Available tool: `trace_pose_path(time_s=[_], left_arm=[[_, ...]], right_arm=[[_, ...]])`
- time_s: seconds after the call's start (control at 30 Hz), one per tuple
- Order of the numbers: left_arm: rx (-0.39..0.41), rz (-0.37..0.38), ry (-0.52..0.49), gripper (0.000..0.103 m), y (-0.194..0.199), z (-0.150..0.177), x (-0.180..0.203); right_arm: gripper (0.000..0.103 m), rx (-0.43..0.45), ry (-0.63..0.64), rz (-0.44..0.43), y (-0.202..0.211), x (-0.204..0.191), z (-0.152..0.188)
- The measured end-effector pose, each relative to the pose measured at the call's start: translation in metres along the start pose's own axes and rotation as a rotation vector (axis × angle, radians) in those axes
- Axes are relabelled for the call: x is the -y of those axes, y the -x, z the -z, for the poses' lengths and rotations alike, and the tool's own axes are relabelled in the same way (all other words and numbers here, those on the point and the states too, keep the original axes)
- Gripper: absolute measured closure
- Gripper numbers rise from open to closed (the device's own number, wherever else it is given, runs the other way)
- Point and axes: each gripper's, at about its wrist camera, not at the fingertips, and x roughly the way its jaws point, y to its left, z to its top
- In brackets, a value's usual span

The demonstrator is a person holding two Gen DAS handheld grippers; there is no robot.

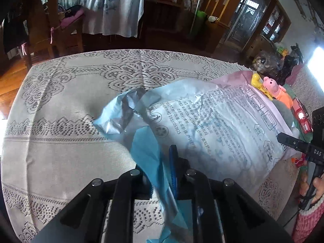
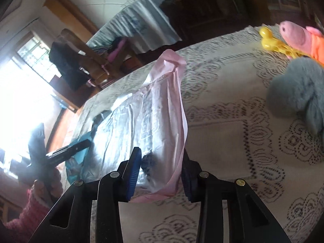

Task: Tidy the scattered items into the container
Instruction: 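Lift the plastic pack off the table with both tools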

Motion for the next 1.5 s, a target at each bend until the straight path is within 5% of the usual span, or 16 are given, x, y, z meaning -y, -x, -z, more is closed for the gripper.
trace_pose_path(time_s=[0.33, 0.57, 0.67, 0.77, 0.83, 0.87, 1.0, 1.1, 1.17, 1.3, 1.5], left_arm=[[-0.048, -0.08, 0.052, 0.097, 0.017, 0.038, -0.06], [-0.031, -0.103, 0.028, 0.087, 0.019, 0.045, -0.068], [-0.015, -0.144, 0.028, 0.07, 0.019, 0.047, -0.069], [-0.021, -0.096, 0.082, 0.049, 0.024, 0.049, -0.078], [-0.026, -0.066, 0.11, 0.007, 0.028, 0.05, -0.081], [-0.015, -0.062, 0.118, 0.006, 0.031, 0.05, -0.082], [0.002, -0.006, 0.133, 0.006, 0.035, 0.048, -0.076], [-0.037, -0.033, 0.165, 0.007, 0.018, 0.049, -0.079], [-0.03, -0.037, 0.152, 0.016, 0.011, 0.052, -0.078], [-0.044, 0.071, 0.186, 0.061, 0.013, 0.05, -0.075], [-0.027, 0.051, 0.132, 0.068, 0.017, 0.049, -0.068]], right_arm=[[0.065, -0.156, -0.026, -0.053, -0.065, -0.019, 0.028], [0.045, -0.128, -0.037, -0.088, -0.079, -0.02, 0.019], [0.04, -0.125, -0.029, -0.101, -0.086, -0.024, 0.012], [0.038, -0.116, -0.026, -0.111, -0.088, -0.024, 0.012], [0.038, -0.111, -0.02, -0.121, -0.087, -0.024, 0.014], [0.038, -0.109, -0.023, -0.127, -0.087, -0.023, 0.014], [0.038, -0.113, -0.022, -0.115, -0.088, -0.027, 0.012], [0.038, -0.118, -0.018, -0.105, -0.088, -0.03, 0.013], [0.041, -0.125, 0.003, -0.104, -0.088, -0.033, 0.017], [0.061, -0.133, 0.007, -0.07, -0.088, -0.027, 0.016], [0.062, -0.136, 0.009, -0.062, -0.086, -0.027, 0.018]])
